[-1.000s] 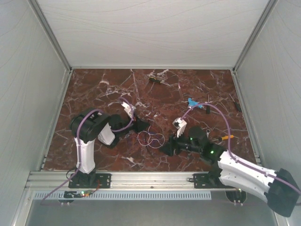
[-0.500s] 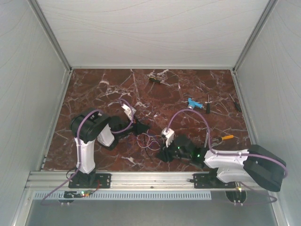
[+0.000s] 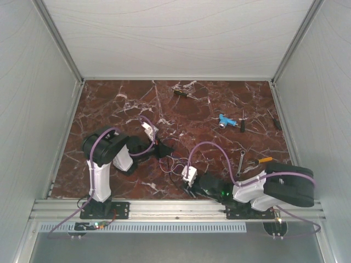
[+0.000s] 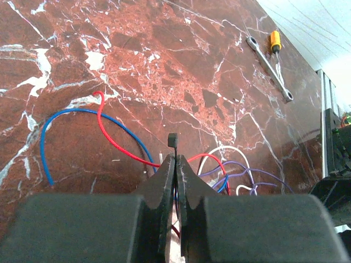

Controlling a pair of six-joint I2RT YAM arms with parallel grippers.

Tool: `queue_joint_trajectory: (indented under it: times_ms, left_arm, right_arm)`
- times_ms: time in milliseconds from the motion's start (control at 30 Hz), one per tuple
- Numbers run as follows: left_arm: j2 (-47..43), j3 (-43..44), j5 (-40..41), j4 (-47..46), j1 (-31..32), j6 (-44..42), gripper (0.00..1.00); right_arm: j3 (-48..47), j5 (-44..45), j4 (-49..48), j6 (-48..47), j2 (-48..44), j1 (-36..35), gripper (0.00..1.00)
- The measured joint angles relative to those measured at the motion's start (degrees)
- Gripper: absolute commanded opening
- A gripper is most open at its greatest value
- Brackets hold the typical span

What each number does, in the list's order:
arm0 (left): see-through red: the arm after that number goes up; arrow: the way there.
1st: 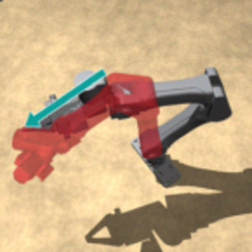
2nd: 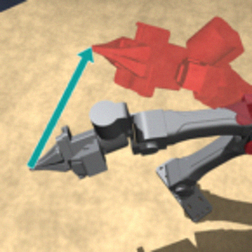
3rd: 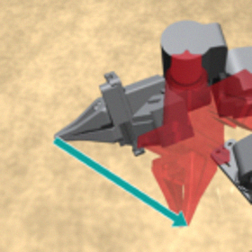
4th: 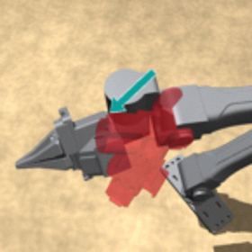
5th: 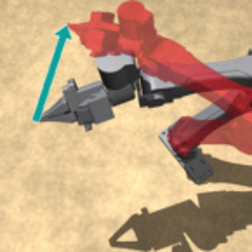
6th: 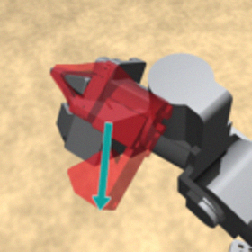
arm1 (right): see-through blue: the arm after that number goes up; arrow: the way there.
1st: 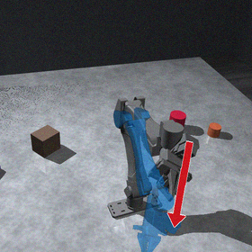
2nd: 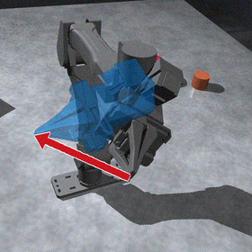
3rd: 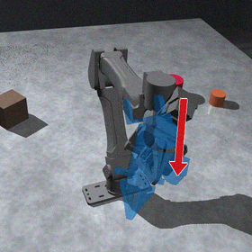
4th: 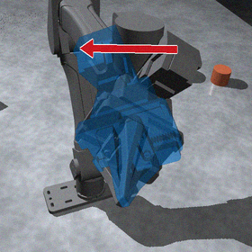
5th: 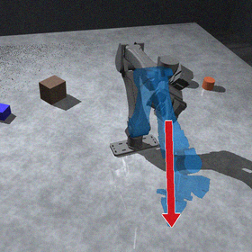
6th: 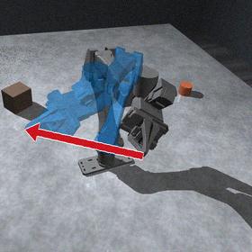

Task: Zip-tie the wires
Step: Tie the cable at the center of the board.

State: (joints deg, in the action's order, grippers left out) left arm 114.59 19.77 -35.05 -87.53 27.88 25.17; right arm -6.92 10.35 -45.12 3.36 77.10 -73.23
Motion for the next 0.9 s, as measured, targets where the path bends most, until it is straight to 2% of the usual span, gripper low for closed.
queue_joint_trajectory:
  times_ms: [333, 600, 767, 900]
  left_arm:
    - [0.0, -0.5, -1.0, 0.0, 0.0, 0.4, 0.00]
    - [0.0, -1.0, -1.7, 0.0, -0.1, 0.6, 0.00]
    - [0.0, -1.7, -2.1, 0.0, -0.7, 0.7, 0.00]
    - [-0.1, -1.7, -2.6, 0.0, -1.0, 0.9, 0.00]
  right_arm:
    - [-0.8, 6.8, -16.4, -9.0, 12.8, -4.9, 0.44]
    - [-0.8, 15.0, -33.2, -19.2, 24.6, -8.9, 0.46]
    - [-2.7, 20.6, -39.4, -26.4, 30.8, -11.4, 0.47]
    - [-4.0, 22.3, -40.4, -30.1, 32.5, -12.5, 0.49]
